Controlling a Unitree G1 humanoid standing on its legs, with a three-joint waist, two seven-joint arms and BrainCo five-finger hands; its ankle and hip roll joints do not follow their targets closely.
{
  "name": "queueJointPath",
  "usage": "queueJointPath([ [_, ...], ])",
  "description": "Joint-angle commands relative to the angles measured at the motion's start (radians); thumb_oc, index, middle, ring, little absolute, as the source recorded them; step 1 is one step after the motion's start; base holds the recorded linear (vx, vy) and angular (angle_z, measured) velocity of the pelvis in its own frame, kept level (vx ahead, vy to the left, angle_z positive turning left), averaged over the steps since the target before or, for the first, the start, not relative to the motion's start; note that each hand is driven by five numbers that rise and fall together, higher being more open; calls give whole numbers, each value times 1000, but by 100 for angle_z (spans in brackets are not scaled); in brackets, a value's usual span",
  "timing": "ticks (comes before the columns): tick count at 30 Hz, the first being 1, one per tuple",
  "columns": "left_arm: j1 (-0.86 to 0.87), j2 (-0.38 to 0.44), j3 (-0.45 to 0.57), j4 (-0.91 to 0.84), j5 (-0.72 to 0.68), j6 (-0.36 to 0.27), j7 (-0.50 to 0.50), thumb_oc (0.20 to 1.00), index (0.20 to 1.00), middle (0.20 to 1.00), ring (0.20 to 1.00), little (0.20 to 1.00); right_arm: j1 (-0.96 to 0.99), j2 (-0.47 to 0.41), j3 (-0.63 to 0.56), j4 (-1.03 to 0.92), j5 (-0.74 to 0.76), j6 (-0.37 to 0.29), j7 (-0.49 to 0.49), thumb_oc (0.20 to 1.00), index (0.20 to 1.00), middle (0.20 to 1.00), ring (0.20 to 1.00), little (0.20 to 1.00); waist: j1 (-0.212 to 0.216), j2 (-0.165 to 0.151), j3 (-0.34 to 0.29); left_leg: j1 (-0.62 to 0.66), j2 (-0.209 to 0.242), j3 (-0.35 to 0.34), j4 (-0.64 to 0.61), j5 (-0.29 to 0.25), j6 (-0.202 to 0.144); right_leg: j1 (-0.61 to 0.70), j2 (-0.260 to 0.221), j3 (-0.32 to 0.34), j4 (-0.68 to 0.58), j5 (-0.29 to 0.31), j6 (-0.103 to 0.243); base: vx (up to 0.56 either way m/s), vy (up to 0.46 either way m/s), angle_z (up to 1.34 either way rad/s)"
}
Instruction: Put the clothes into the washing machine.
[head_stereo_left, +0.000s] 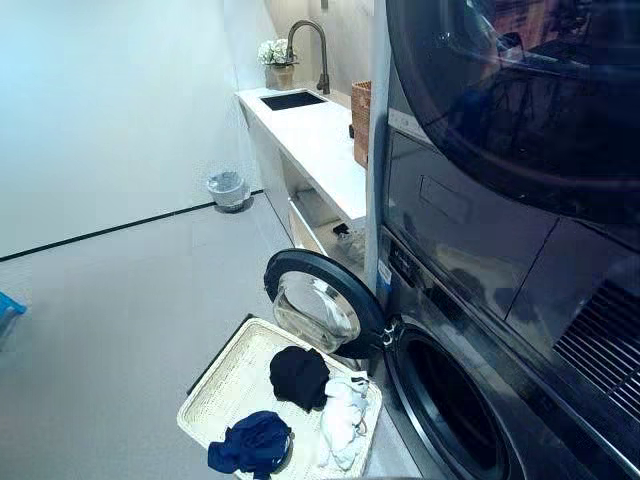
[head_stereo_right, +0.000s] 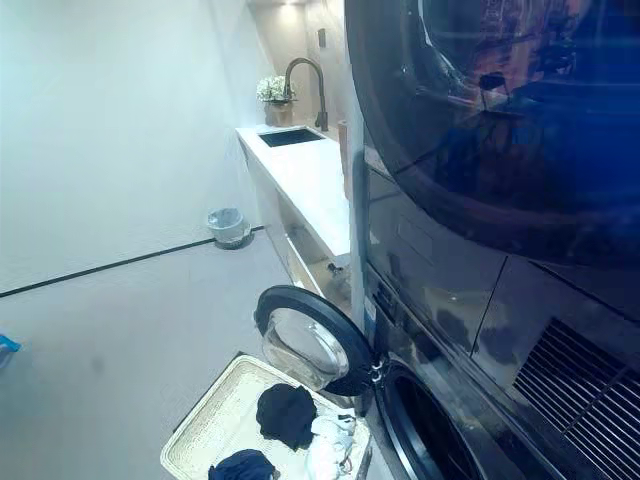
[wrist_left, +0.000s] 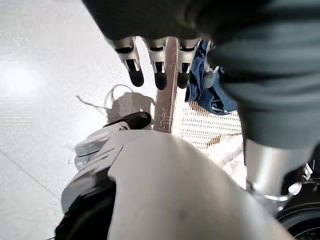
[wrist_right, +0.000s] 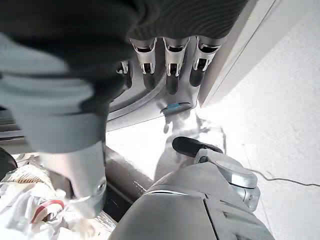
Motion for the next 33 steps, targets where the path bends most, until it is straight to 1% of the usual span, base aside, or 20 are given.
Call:
queueJointPath([
  [1, -86, 13, -16, 27, 47, -12, 7, 1000, 1000, 1000, 1000, 1000, -91, 22, -2, 49, 10, -3, -6, 1000, 1000, 1000, 1000, 1000, 32, -53, 41, 59, -50, 59, 7, -94, 42, -44, -52, 12, 21, 27, 58, -52, -53, -47],
  [2, -86, 14, -16, 30, 50, -36, 15, 1000, 1000, 1000, 1000, 1000, -91, 21, -4, 49, 8, -3, -5, 1000, 1000, 1000, 1000, 1000, 32, -54, 41, 59, -50, 60, 7, -95, 42, -44, -52, 13, 21, 27, 59, 0, 0, 0],
  [3, -86, 15, -16, 29, 46, -46, 20, 1000, 1000, 1000, 1000, 1000, -92, 20, -3, 49, 8, -3, -4, 1000, 1000, 1000, 1000, 1000, 32, -54, 41, 59, -50, 60, 7, -95, 42, -44, -52, 14, 22, 27, 59, 0, 0, 0],
  [5, -87, 20, -12, 22, 38, -49, 24, 1000, 1000, 1000, 1000, 1000, -92, 19, -5, 48, 5, -1, -2, 1000, 1000, 1000, 1000, 1000, 33, -55, 41, 59, -48, 61, 7, -95, 42, -45, -51, 15, 22, 27, 60, 0, 0, 0],
  [8, -90, 23, -10, 16, 32, -40, 26, 1000, 1000, 1000, 1000, 1000, -92, 17, -6, 48, 3, 0, 1, 1000, 1000, 1000, 1000, 1000, 36, -56, 41, 59, -47, 62, 7, -95, 42, -44, -51, 14, 22, 27, 61, 0, 0, 0],
  [21, -86, 19, -5, 26, 34, -43, 21, 1000, 1000, 1000, 1000, 1000, -90, 18, -11, 49, 6, -6, -1, 1000, 1000, 1000, 1000, 1000, 38, -59, 41, 57, -47, 59, 7, -94, 42, -45, -52, 11, 20, 29, 61, 0, 0, 0],
  [33, -85, 15, -2, 23, 26, -33, 24, 1000, 1000, 1000, 1000, 1000, -86, 18, -9, 45, 5, -3, -2, 1000, 1000, 1000, 1000, 1000, 35, -55, 45, 60, -49, 53, 7, -93, 42, -42, -53, 9, 26, 27, 59, 0, 0, 0],
])
